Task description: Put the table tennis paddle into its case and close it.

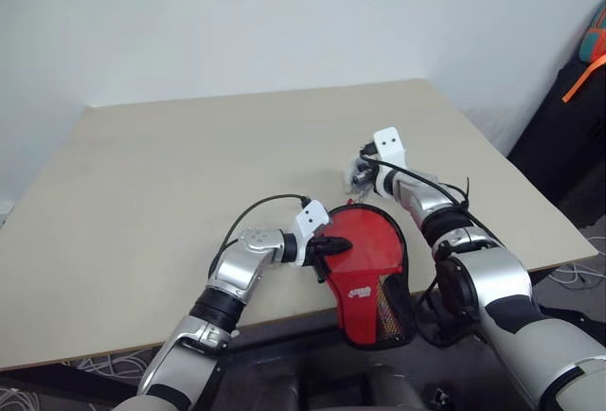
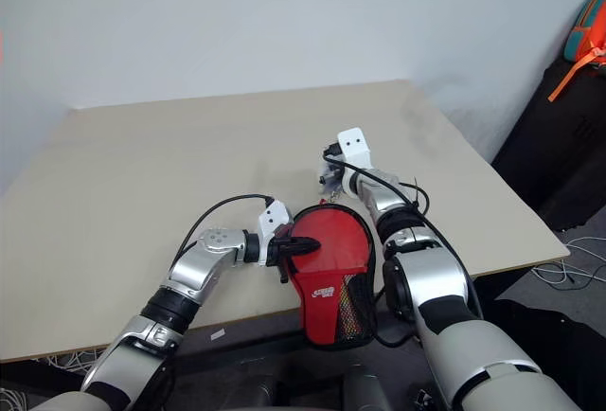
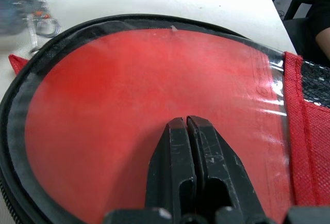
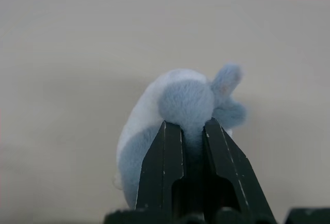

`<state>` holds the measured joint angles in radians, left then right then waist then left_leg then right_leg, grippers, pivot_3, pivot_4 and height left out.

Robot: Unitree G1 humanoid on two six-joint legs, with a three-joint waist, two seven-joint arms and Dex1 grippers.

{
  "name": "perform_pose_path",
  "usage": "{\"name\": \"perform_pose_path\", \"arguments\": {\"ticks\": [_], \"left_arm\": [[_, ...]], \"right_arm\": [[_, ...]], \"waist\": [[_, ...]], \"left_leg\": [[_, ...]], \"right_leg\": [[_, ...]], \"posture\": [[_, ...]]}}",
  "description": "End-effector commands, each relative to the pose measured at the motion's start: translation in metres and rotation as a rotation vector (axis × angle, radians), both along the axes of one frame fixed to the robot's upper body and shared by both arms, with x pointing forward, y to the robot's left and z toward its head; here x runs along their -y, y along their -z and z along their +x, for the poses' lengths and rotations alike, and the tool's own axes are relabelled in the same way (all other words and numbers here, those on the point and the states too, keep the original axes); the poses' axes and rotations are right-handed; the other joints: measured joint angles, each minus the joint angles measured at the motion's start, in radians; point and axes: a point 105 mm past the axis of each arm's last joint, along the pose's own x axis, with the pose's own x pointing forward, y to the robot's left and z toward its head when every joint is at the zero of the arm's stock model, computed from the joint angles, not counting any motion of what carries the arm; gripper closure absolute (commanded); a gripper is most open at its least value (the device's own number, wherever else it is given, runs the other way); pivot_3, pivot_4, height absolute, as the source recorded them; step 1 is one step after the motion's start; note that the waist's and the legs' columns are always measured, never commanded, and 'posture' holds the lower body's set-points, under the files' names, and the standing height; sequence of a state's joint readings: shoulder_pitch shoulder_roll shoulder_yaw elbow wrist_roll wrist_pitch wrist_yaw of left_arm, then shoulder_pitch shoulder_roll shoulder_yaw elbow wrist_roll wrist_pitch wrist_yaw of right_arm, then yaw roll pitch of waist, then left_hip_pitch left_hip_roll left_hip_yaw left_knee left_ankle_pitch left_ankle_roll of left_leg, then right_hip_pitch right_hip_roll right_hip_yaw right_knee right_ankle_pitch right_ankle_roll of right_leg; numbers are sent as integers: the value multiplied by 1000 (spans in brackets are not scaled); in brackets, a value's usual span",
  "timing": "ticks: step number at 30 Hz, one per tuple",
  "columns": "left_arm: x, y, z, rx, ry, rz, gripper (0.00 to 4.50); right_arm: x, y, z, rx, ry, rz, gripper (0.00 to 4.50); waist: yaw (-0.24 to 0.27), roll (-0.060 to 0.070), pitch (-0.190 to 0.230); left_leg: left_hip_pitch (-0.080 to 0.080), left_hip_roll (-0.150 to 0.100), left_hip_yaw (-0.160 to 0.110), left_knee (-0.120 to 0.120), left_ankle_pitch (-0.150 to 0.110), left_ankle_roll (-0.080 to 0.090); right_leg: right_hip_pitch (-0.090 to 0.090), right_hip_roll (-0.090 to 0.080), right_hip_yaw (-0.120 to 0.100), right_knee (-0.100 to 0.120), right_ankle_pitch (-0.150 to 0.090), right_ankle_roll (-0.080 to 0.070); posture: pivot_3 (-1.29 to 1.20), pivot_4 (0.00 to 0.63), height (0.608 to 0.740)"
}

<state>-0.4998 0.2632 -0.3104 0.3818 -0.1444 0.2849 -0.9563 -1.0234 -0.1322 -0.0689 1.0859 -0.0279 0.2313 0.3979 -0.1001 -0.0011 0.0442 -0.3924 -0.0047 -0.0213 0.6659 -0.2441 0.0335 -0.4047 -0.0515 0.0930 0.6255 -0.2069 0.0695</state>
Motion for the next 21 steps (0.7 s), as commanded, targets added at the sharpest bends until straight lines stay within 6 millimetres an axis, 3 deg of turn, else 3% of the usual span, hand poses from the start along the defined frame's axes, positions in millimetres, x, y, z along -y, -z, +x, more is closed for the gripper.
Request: {"name": "perform_pose_path", "arguments": {"ticks": [1, 11, 21], "left_arm": [[-4, 21, -3, -33, 1, 68, 4500], [-5, 32, -6, -37, 28, 98, 4500], [-2, 33, -4, -42, 56, 108, 4500]], "right_arm": [[22, -30, 4, 82, 50, 29, 4483], [79, -27, -30, 57, 237, 91, 4483], [122, -28, -82, 27, 362, 65, 4483]], "waist": [[0, 0, 0], [5, 3, -4], [33, 4, -4]], "left_leg": [[0, 0, 0, 0, 0, 0], [0, 0, 0, 1, 0, 0], [0, 0, 2, 2, 0, 1]], "right_leg": [[0, 0, 0, 0, 0, 0], [1, 0, 0, 0, 0, 1], [1, 0, 1, -1, -4, 6]], "posture": [[0, 0, 740], [0, 0, 740], [0, 0, 740]]}}
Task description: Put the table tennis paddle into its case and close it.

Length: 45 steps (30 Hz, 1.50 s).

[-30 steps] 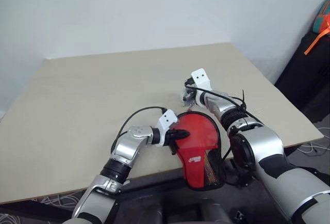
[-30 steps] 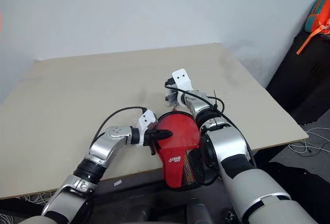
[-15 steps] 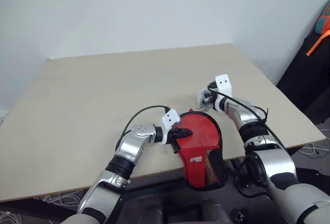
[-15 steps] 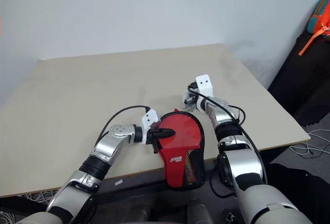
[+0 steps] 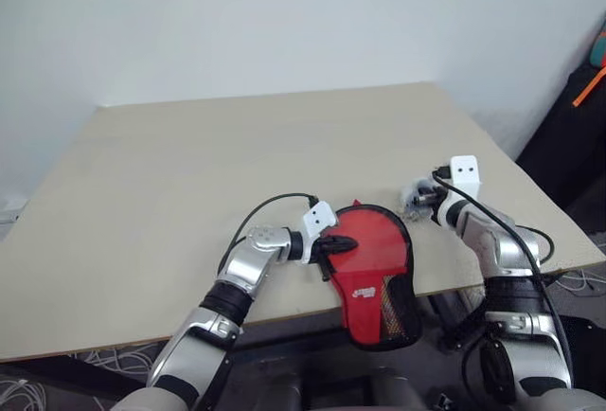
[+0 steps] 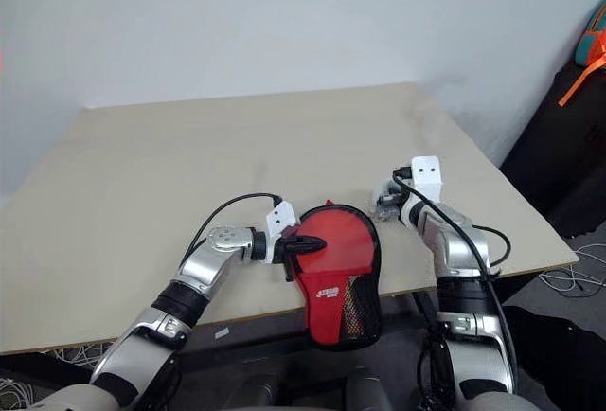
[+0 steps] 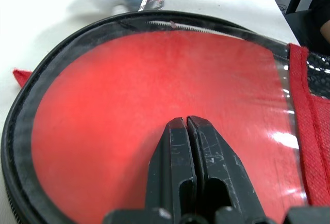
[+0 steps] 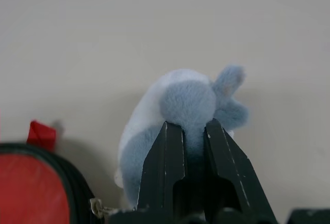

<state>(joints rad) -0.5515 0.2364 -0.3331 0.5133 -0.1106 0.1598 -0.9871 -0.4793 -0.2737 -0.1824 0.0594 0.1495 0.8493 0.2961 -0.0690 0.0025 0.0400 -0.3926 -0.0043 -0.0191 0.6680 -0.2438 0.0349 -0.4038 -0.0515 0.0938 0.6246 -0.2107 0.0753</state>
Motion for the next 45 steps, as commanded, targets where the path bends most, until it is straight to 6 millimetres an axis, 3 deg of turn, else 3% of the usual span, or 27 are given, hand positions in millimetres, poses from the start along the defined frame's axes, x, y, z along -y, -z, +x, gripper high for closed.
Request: {"name": "perform_pose_path", "arguments": {"ticks": [1, 8, 12, 15, 20, 25, 28, 32, 38, 45], "left_arm": [[-10, 28, -7, -81, -2, 95, 4500], [-6, 28, -5, -78, 11, 95, 4500], [-4, 26, -4, -75, 12, 91, 4500], [-5, 26, -3, -74, 8, 92, 4500], [-4, 28, -4, -75, 5, 91, 4500], [-3, 28, -4, -74, 2, 86, 4500], [0, 28, -3, -72, 1, 83, 4500], [2, 27, -2, -67, 0, 80, 4500], [1, 26, 1, -62, -20, 74, 4500], [-1, 28, 0, -66, -25, 79, 4500]], "right_arm": [[25, -31, -11, 83, 77, -38, 4483], [27, -13, -30, -13, 46, -125, 4483], [29, -1, -35, -79, 6, -202, 3206], [32, -14, -34, -61, -24, -226, 2172], [47, -40, -29, -21, -32, -291, 2172], [57, -93, -6, 86, -47, -352, 2172], [55, -103, 12, 119, -61, -368, 2172], [57, -81, 26, 72, -92, -412, 2172], [53, -38, 22, -46, -167, -427, 2172], [44, -24, 8, -114, -260, -413, 2172]], "waist": [[5, 0, 0], [23, -1, -1], [23, -1, -3], [23, -2, -5], [23, -2, -6], [23, -2, -6], [23, -4, -8], [25, -4, -8], [23, -3, -8], [23, -3, -8]], "left_leg": [[0, 0, 0, 0, 0, 0], [0, 0, 2, 1, 0, 0], [0, 0, 2, 2, 0, 0], [0, 0, 2, 2, 0, 1], [0, 1, 2, 2, 0, 1], [0, 1, 4, 2, 0, 1], [1, 2, 4, 1, 0, 1], [1, 1, 4, 2, 0, 1], [0, 1, 4, 2, 0, 1], [0, 1, 4, 2, 0, 1]], "right_leg": [[0, 0, 0, 0, 0, 0], [0, 0, 1, 0, 0, 0], [1, 0, 1, -1, -1, 0], [1, 0, 1, -1, -1, 0], [1, 0, 1, -1, -1, 0], [0, 0, 2, -1, -1, 0], [0, 0, 2, -1, -1, 0], [1, 0, 2, -2, -2, -1], [0, 0, 3, -2, -1, 0], [0, 0, 3, -1, -1, 0]], "posture": [[0, 0, 740], [0, 0, 740], [0, 0, 740], [0, 0, 740], [0, 0, 740], [0, 0, 740], [0, 0, 740], [0, 0, 740], [0, 0, 740], [0, 0, 740]]}}
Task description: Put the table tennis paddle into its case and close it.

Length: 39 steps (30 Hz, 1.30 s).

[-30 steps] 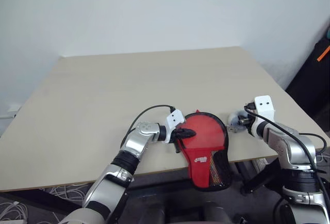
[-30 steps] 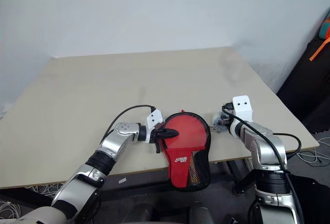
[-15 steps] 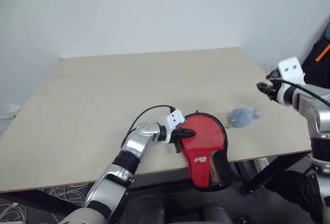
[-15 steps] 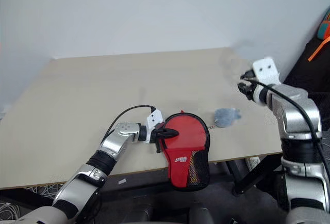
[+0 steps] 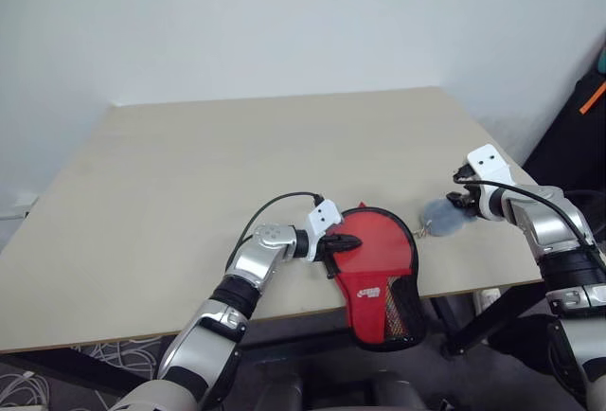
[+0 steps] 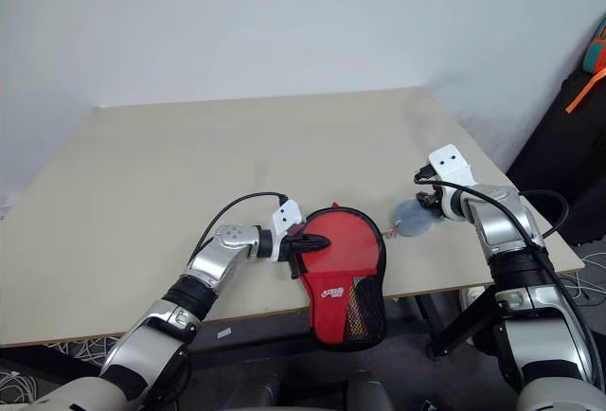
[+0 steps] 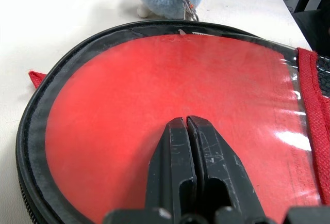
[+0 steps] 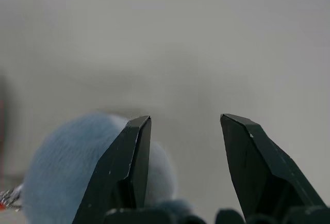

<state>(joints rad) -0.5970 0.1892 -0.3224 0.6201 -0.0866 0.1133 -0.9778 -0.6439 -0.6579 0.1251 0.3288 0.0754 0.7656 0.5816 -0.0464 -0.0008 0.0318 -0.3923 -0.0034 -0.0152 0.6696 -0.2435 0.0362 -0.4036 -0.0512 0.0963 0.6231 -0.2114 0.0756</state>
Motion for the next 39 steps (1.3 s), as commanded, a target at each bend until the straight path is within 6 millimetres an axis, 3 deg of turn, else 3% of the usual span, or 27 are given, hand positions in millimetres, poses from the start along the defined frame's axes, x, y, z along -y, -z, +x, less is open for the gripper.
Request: {"name": "perform_pose_path", "arguments": {"ticks": [1, 13, 27, 34, 39], "left_arm": [[-10, 24, -6, -64, -20, 82, 4500], [-8, 26, -6, -66, -18, 82, 4500], [-6, 24, -4, -61, -17, 82, 4500], [-5, 25, -5, -64, -12, 85, 4500], [-7, 25, -5, -62, -15, 86, 4500]], "right_arm": [[-6, -15, -5, 15, -60, -5, 2172], [-14, -10, -59, -152, -327, -71, 2172], [-39, 22, -70, -226, -361, -7, 2172], [-45, 39, -73, -270, -376, 0, 2172], [-46, 41, -72, -271, -391, -9, 2172]], "waist": [[0, 0, 0], [1, -1, 0], [2, -4, -1], [1, -14, -8], [1, -17, -10]], "left_leg": [[0, 0, 0, 0, 0, 0], [0, 0, 0, 0, 0, 0], [0, 0, 0, 1, 0, 0], [1, 1, 0, 1, 0, 0], [2, 2, 0, 0, 0, -1]], "right_leg": [[0, 0, 0, 0, 0, 0], [0, 0, 0, 0, -1, -1], [0, 0, -1, 0, -1, -2], [0, 0, -1, 0, -1, -2], [1, 0, -2, 0, -2, -2]], "posture": [[0, 0, 740], [0, 0, 740], [0, 0, 740], [0, 0, 740], [0, 0, 740]]}}
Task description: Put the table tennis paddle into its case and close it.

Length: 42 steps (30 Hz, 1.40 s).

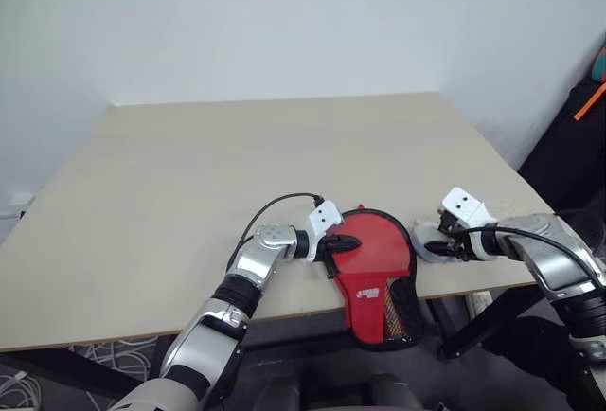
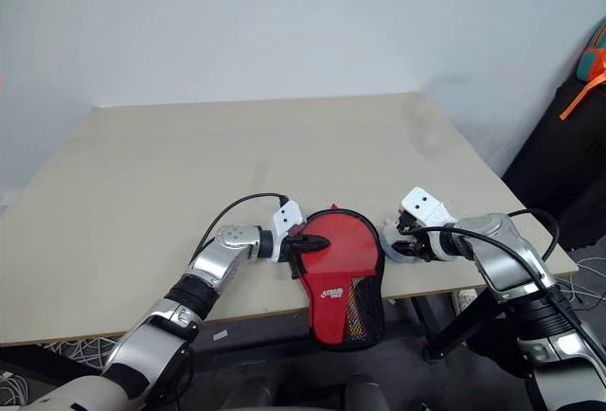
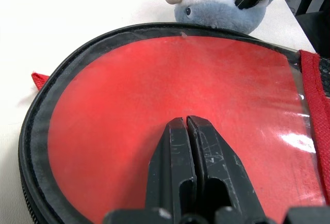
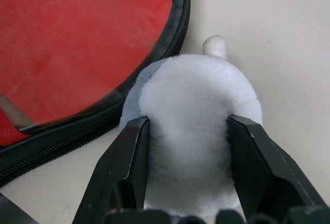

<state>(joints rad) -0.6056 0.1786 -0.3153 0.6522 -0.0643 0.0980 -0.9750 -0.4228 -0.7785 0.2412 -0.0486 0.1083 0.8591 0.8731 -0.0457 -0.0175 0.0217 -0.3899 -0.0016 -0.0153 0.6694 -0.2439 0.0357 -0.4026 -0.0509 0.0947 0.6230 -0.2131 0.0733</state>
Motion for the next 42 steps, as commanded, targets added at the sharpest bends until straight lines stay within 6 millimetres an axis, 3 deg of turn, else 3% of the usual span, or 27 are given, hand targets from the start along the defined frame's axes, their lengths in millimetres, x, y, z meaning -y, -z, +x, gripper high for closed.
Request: {"name": "perform_pose_path", "arguments": {"ticks": [1, 4, 10, 15, 22, 30, 42], "left_arm": [[-7, 21, -7, -62, -11, 73, 4500], [-8, 21, -7, -60, -13, 73, 4500], [-9, 19, -6, -61, -7, 78, 4500], [-6, 16, -4, -55, 18, 84, 4500], [-2, 17, 2, -63, 18, 75, 4500], [1, 23, -1, -76, 50, 83, 4500], [5, 22, -3, -67, 94, 91, 4500]], "right_arm": [[-5, 12, -4, -42, -27, -6, 2172], [-6, 12, -5, -37, -43, -9, 2763], [-7, 12, -13, -36, -63, -17, 4460], [3, 11, -20, -32, -45, -40, 4491], [3, -12, -38, -7, -103, -12, 4491], [11, -25, -60, -19, -128, -35, 4491], [10, -35, -98, -69, -303, -36, 4491]], "waist": [[0, -1, 0], [0, -1, -1], [0, -1, -1], [0, -2, 0], [2, -1, 0], [13, -2, 1], [25, -5, 4]], "left_leg": [[1, 0, 0, 0, 0, 0], [2, 0, 0, -1, 0, 0], [4, 0, 0, -2, 0, 0], [11, 1, 0, -2, -2, -1], [11, 0, 0, -2, -4, 0], [11, -1, 1, -2, -6, -4], [11, 0, 1, -2, -8, -6]], "right_leg": [[0, 0, 0, 0, 0, 0], [1, 0, 0, 0, 0, 0], [3, 0, 0, 0, 0, 0], [10, 0, 0, -1, -2, 1], [10, -1, 0, -2, -4, 3], [9, -2, 0, -3, -4, 3], [8, -3, -1, -6, -5, 3]], "posture": [[0, 0, 740], [0, 0, 740], [0, 0, 740], [0, 0, 740], [0, 0, 740], [0, 0, 740], [0, 0, 740]]}}
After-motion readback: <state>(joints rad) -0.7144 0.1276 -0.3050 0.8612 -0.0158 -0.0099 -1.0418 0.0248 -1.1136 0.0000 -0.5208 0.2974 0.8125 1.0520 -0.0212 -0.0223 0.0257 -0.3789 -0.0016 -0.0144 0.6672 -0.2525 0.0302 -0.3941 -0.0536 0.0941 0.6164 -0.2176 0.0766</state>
